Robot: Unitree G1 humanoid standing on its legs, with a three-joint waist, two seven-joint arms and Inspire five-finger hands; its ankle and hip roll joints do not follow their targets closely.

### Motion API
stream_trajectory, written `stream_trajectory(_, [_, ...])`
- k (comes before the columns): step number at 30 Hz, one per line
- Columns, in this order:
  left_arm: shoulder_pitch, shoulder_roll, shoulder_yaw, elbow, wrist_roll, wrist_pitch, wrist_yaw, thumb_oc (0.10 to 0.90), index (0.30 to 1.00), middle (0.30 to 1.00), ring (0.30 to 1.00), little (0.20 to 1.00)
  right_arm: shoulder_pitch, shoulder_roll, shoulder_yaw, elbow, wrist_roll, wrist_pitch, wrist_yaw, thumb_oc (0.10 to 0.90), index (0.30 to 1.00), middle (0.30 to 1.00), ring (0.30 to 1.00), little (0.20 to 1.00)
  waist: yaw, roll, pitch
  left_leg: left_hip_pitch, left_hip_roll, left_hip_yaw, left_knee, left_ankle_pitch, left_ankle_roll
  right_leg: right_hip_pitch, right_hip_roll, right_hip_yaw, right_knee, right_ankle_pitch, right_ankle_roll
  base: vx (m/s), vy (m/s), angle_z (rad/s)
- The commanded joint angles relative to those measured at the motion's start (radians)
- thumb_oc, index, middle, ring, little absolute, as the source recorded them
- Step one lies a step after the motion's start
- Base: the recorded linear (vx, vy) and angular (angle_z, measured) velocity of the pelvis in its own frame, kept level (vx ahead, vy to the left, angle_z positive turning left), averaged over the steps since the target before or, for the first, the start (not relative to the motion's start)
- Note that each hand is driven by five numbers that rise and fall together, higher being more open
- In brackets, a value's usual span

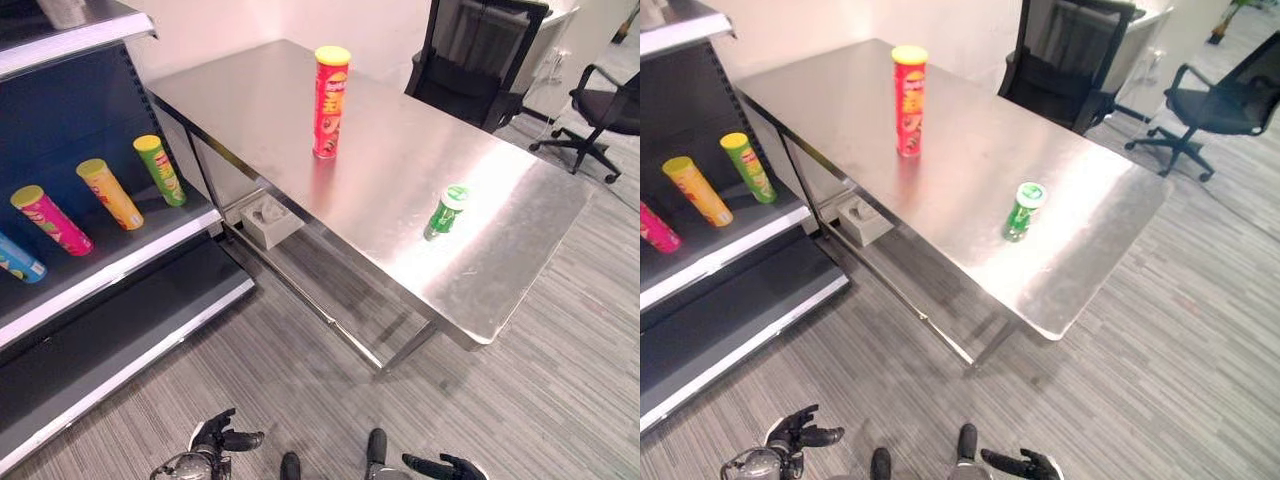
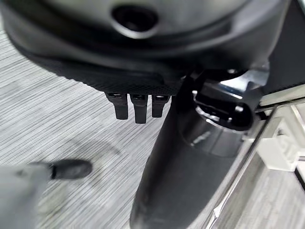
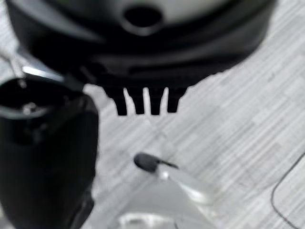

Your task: Put the goods on the table back onto the shelves and tidy them up.

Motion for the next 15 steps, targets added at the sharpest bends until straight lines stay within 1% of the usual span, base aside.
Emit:
stream_trajectory(1, [-0.061,0.021,0.05,0.028,-0.006,-0.035,0.022,0.8,0.9,0.9,0.9,0.9,0.004,-0.088,-0.097,0.027,0.106,-0.025,-0.055,0.8,0.9,0.9,0.9,0.9,-0.005,0.004,-0.016,-0.024,0.072,0.02,0.004,-0.04,-0.067,0.056,-0.029,0.017,0.007,-0.092,0.081,0.18,-0.085,-0.16])
stream_trajectory(4, [-0.026,0.025,0.074,0.017,-0.001,-0.029,0.014,0.8,0.9,0.9,0.9,0.9,0.03,-0.143,-0.225,-0.04,0.175,-0.048,-0.086,0.8,0.9,0.9,0.9,0.9,-0.021,0.012,-0.032,-0.007,0.085,0.033,0.003,-0.049,-0.075,0.07,-0.024,0.018,0.007,-0.104,0.081,0.11,-0.025,-0.07])
stream_trajectory(5, [-0.026,0.024,0.072,0.017,-0.001,-0.029,0.015,0.8,0.9,0.9,0.9,0.9,0.032,-0.143,-0.226,-0.042,0.175,-0.047,-0.086,0.8,0.9,0.9,0.9,0.9,-0.02,0.013,-0.031,-0.006,0.086,0.034,0.003,-0.05,-0.075,0.072,-0.023,0.018,0.007,-0.104,0.081,0.1,0.003,-0.05])
stream_trajectory(6, [-0.006,0.024,0.082,0.004,0.008,-0.027,0.009,0.8,0.9,0.9,0.9,0.9,0.051,-0.204,-0.318,-0.127,0.202,-0.073,-0.123,0.8,0.9,0.9,0.9,0.9,-0.03,0.019,-0.04,0.002,0.088,0.041,0.003,-0.055,-0.078,0.08,-0.022,0.018,0.007,-0.11,0.082,0.1,0.02,-0.05])
stream_trajectory(7, [0.011,0.018,0.084,0.001,0.031,-0.026,0.006,0.8,0.9,0.9,0.9,0.9,0.073,-0.274,-0.38,-0.245,0.166,-0.091,-0.164,0.8,0.9,0.9,0.9,0.9,-0.039,0.023,-0.046,0.009,0.091,0.047,0.003,-0.062,-0.081,0.085,-0.02,0.023,0.007,-0.114,0.085,0.1,0.021,-0.06])
stream_trajectory(8, [0.012,0.017,0.083,0.001,0.032,-0.026,0.006,0.8,0.9,0.9,0.9,0.9,0.075,-0.274,-0.382,-0.248,0.164,-0.09,-0.165,0.8,0.9,0.9,0.9,0.9,-0.038,0.025,-0.046,0.01,0.092,0.047,0.003,-0.063,-0.081,0.086,-0.02,0.023,0.007,-0.115,0.085,0.05,0.025,-0.05])
stream_trajectory(11, [0.029,0.007,0.085,-0.008,0.053,-0.028,0.005,0.8,0.9,0.9,0.9,0.9,0.1,-0.375,-0.47,-0.505,0.09,-0.123,-0.216,0.8,0.9,0.9,0.9,0.9,-0.047,0.03,-0.049,0.017,0.094,0.058,0.003,-0.069,-0.082,0.089,-0.02,0.027,0.007,-0.119,0.086,0.01,0.011,-0.03])
stream_trajectory(12, [0.033,0.002,0.09,-0.015,0.055,-0.027,0.003,0.8,0.9,0.9,0.9,0.9,0.104,-0.414,-0.49,-0.611,0.051,-0.133,-0.218,0.8,0.9,0.9,0.9,0.9,-0.047,0.033,-0.049,0.02,0.095,0.064,0.003,-0.071,-0.082,0.09,-0.02,0.029,0.007,-0.12,0.086,0.01,0.016,-0.12])
stream_trajectory(13, [0.036,0.0,0.092,-0.014,0.056,-0.03,0.003,0.8,0.9,0.9,0.9,0.9,0.096,-0.446,-0.498,-0.733,0.03,-0.156,-0.211,0.8,0.9,0.9,0.9,0.9,-0.049,0.033,-0.047,0.027,0.097,0.069,0.003,-0.076,-0.083,0.093,-0.019,0.033,0.007,-0.122,0.087,0.0,0.015,-0.19])
stream_trajectory(14, [0.037,-0.001,0.095,-0.015,0.059,-0.029,-0.001,0.8,0.9,0.9,0.9,0.9,0.091,-0.46,-0.506,-0.83,0.012,-0.171,-0.201,0.8,0.9,0.9,0.9,0.9,-0.05,0.032,-0.049,0.023,0.095,0.071,0.003,-0.072,-0.082,0.087,-0.021,0.035,0.007,-0.118,0.086,0.0,0.009,-0.16])
stream_trajectory(15, [0.037,-0.002,0.095,-0.015,0.06,-0.029,-0.001,0.8,0.9,0.9,0.9,0.9,0.094,-0.458,-0.508,-0.837,0.01,-0.167,-0.201,0.8,0.9,0.9,0.9,0.9,-0.05,0.032,-0.049,0.023,0.095,0.072,0.003,-0.073,-0.082,0.087,-0.02,0.036,0.007,-0.118,0.086,-0.01,0.005,-0.11])
